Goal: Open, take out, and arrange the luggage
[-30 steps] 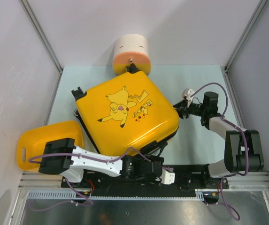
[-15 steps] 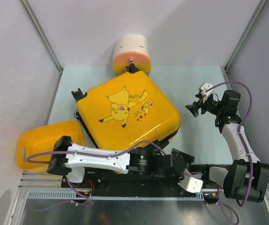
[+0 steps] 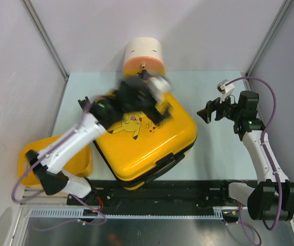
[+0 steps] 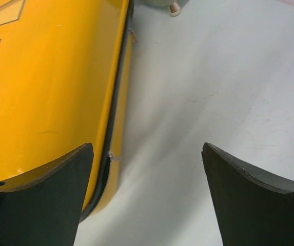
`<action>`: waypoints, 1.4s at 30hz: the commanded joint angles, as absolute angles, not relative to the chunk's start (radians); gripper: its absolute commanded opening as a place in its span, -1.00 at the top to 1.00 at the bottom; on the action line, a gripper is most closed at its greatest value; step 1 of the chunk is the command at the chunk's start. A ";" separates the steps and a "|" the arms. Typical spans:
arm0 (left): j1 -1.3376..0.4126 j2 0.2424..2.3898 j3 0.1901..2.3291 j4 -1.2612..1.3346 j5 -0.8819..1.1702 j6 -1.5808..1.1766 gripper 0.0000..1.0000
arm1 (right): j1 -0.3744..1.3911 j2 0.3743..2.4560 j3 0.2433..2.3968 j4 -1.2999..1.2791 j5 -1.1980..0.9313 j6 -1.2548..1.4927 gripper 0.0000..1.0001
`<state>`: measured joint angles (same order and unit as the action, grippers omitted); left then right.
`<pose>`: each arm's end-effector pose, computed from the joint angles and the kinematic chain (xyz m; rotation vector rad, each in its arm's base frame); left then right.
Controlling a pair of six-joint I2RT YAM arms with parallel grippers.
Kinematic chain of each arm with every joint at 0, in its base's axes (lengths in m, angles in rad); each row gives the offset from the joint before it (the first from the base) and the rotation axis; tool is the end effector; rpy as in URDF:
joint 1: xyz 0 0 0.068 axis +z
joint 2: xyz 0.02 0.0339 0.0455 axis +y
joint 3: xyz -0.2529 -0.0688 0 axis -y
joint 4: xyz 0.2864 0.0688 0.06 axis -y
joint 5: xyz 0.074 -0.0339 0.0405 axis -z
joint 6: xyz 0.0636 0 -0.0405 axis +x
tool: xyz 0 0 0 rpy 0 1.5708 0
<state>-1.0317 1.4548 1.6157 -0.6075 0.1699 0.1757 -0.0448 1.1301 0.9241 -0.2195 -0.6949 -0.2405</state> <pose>0.1895 -0.3377 0.4108 1.2735 1.6502 -0.7054 0.3181 0.0265 0.2917 -0.6187 1.8228 0.5001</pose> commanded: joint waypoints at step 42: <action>-0.563 1.704 1.316 -0.221 0.716 -0.589 -0.87 | -0.288 1.086 0.951 -0.542 -0.556 -0.422 -0.82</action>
<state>-0.4194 1.5490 1.2137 -0.2451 0.4782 -0.4915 -0.2737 0.9943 0.9588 -0.5117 -0.6159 -0.3309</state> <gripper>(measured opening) 0.932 0.918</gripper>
